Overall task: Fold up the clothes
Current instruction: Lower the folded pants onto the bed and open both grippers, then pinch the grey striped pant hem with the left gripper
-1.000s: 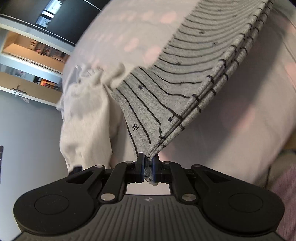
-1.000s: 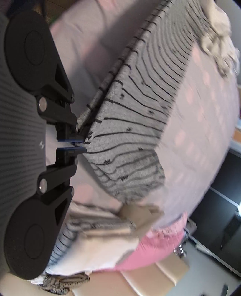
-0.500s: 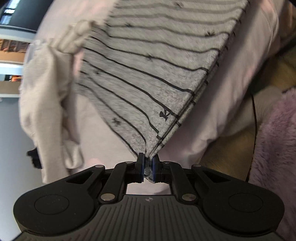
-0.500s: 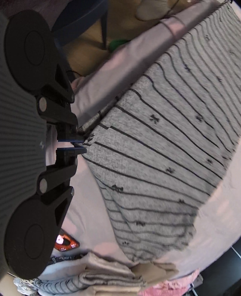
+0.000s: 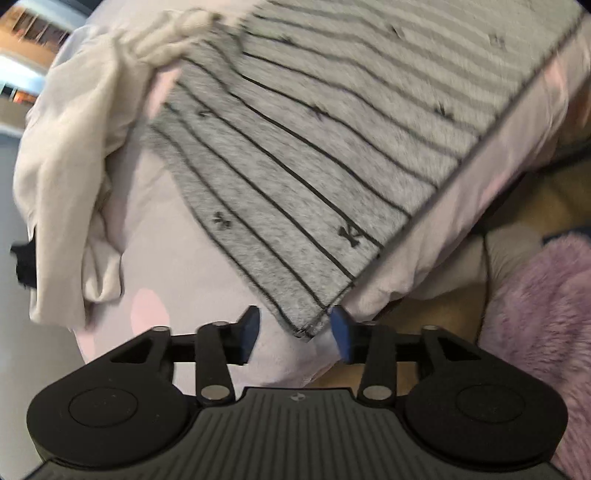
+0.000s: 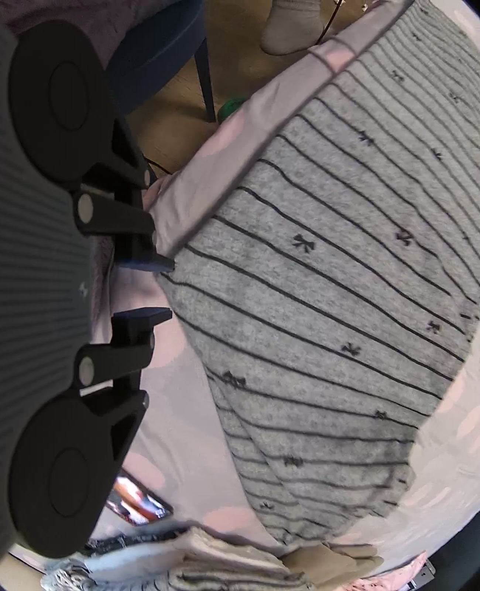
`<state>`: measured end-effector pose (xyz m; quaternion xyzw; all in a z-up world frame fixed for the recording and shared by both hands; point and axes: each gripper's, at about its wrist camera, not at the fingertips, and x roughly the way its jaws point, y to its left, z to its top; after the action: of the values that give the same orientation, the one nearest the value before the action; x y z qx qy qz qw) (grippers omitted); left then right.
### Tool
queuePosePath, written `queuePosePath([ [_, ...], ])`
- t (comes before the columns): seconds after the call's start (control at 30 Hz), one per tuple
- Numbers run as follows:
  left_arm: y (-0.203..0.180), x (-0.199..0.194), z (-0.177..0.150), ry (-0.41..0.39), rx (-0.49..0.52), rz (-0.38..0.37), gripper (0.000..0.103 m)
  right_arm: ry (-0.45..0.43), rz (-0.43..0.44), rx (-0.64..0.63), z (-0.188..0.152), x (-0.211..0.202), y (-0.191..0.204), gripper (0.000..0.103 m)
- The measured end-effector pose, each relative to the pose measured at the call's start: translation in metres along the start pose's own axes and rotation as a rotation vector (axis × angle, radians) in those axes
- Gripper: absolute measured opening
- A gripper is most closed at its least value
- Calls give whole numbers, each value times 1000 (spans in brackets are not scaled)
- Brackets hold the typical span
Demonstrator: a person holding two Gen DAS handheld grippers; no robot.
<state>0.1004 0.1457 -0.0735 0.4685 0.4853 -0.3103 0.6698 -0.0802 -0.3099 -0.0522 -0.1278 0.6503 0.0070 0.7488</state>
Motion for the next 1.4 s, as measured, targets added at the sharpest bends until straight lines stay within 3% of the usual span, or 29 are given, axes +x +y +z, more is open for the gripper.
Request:
queuePosePath([
  [0.17, 27, -23, 18, -116, -162, 14, 44, -74, -17, 8, 18, -28, -20, 25],
  [0.33, 48, -20, 55, -205, -234, 118, 44, -175, -63, 27, 37, -32, -45, 25],
  [0.53, 66, 3, 93, -247, -214, 235, 44, -236, -132, 171, 59, -21, -109, 27],
  [0.6, 70, 12, 103, -252, -196, 266, 44, -273, -146, 243, 66, -25, -134, 32],
  [0.7, 71, 22, 116, -247, -149, 278, 44, -332, -164, 349, 78, -26, -178, 42],
  [0.83, 71, 37, 130, -235, -109, 281, 44, -370, -224, 417, 90, -9, -223, 42],
  [0.97, 71, 53, 145, -223, -69, 284, 47, -348, -179, 470, 94, 21, -259, 51],
  [1.17, 65, 74, 158, -181, 7, 258, 50, -342, -148, 575, 85, 39, -280, 51],
  [1.4, 51, 94, 166, -146, 100, 268, 51, -313, -179, 549, 84, 58, -282, 51],
])
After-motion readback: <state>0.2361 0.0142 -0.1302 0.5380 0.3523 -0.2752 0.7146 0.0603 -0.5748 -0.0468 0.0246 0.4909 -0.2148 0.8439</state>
